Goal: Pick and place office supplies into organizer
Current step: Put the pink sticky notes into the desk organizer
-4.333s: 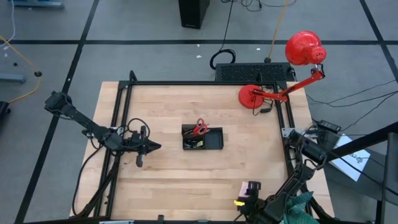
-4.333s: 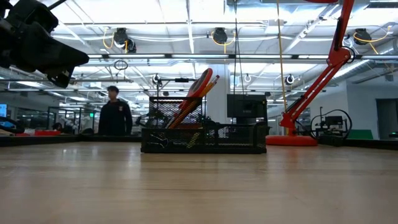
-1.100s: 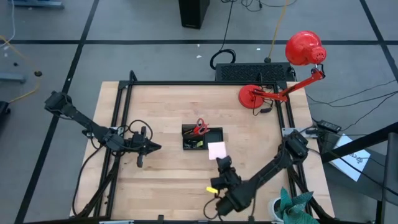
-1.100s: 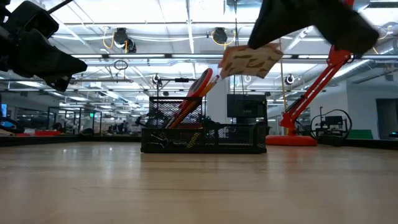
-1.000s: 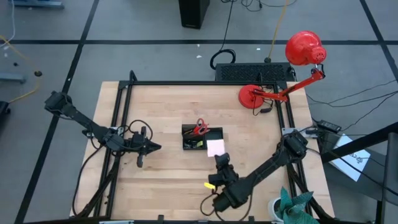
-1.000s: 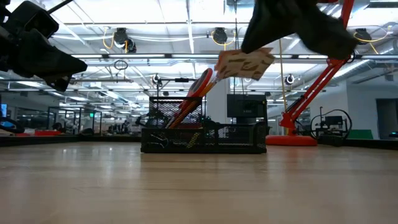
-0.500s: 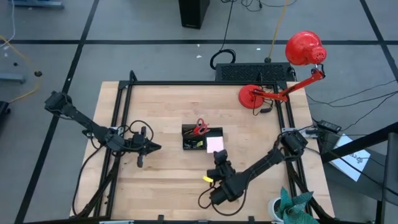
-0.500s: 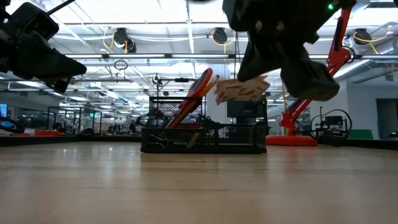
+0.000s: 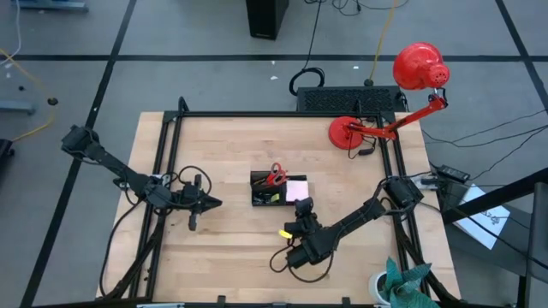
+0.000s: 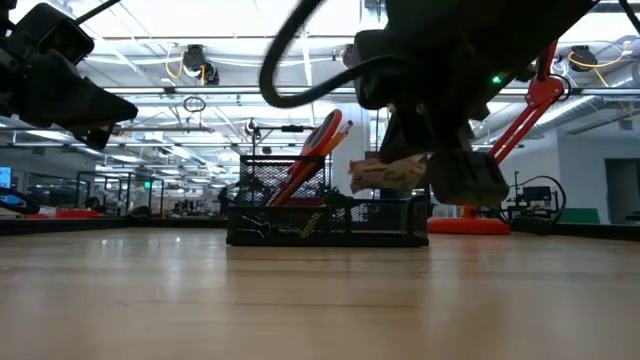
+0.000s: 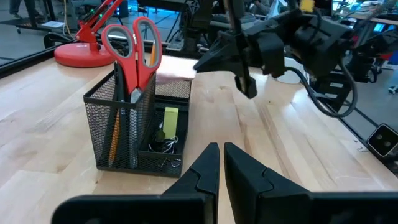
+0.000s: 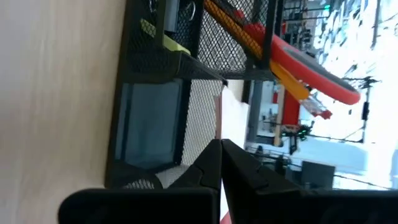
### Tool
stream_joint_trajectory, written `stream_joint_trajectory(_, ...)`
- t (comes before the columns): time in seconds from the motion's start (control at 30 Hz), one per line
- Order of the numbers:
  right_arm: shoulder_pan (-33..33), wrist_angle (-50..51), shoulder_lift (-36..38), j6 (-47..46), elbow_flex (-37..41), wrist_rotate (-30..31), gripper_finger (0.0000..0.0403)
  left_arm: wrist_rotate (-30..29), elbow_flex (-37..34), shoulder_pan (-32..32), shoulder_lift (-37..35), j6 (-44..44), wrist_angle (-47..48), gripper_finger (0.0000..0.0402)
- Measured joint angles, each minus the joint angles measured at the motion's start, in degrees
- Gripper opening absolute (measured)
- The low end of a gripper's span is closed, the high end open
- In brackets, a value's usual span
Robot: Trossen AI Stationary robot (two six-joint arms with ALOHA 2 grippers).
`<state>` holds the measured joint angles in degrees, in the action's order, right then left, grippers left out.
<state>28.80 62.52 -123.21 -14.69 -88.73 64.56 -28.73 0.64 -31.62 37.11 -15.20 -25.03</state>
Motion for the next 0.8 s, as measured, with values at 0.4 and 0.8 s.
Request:
stream_joint_trajectory(0.4,-3.6,-28.9,8.5,15.6,14.8,-3.6,0.0,0.0,0.0,0.0,0.0,0.5,0.2,0.0031)
stream_joint_trajectory(0.8,-7.7,-45.6,12.6,26.4,23.1,-11.8,0.0,0.0,0.0,0.0,0.0,1.8,0.5,0.0031)
